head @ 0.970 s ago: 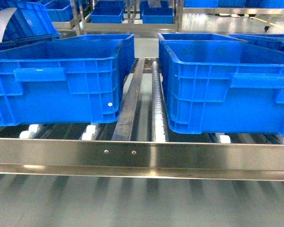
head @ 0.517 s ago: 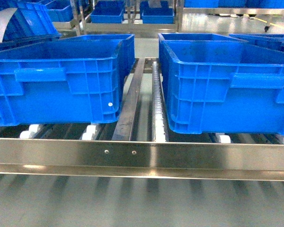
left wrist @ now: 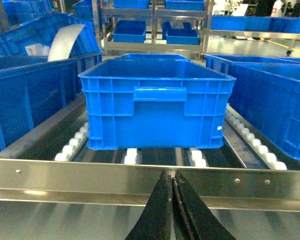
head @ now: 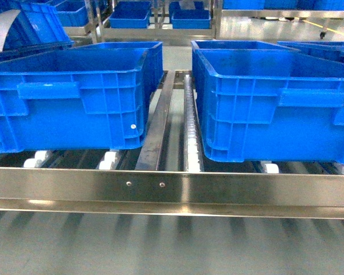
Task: Sort blue parts and orange caps into right shelf containers
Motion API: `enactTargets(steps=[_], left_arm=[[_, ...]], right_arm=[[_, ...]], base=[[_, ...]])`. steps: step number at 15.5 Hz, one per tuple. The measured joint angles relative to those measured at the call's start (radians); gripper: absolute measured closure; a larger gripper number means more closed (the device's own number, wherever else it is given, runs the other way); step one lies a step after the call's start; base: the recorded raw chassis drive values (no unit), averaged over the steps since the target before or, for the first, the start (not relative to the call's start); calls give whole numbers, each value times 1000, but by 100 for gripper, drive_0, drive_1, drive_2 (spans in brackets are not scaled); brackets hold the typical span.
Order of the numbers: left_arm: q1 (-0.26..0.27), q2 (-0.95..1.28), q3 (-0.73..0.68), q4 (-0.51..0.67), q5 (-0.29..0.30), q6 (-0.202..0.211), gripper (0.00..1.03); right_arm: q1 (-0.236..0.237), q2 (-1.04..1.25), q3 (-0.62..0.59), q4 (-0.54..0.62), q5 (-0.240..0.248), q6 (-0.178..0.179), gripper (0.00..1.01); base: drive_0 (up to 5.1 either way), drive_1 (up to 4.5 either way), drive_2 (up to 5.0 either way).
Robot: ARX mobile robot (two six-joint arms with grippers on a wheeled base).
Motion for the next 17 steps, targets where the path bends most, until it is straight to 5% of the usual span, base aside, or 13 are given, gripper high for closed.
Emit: enactTargets(steps=[5, 9, 11, 12, 17], left_arm=[[0, 0, 0, 9, 1, 0, 101], [0, 0, 0, 9, 1, -1, 37], [0, 0, 0, 9, 1, -1, 12], [0, 0, 0, 9, 1, 0, 3], [0, 0, 0, 9, 1, 0, 5]], right_arm=[[0, 0, 0, 1, 0, 0, 99], [0, 0, 0, 2, 0, 0, 32], [0, 0, 0, 1, 0, 0, 6], [0, 0, 0, 1, 0, 0, 2], [0, 0, 0, 1, 0, 0, 3]], base=[[0, 0, 0], [0, 0, 0], [0, 0, 0], [0, 0, 0], [0, 0, 0]])
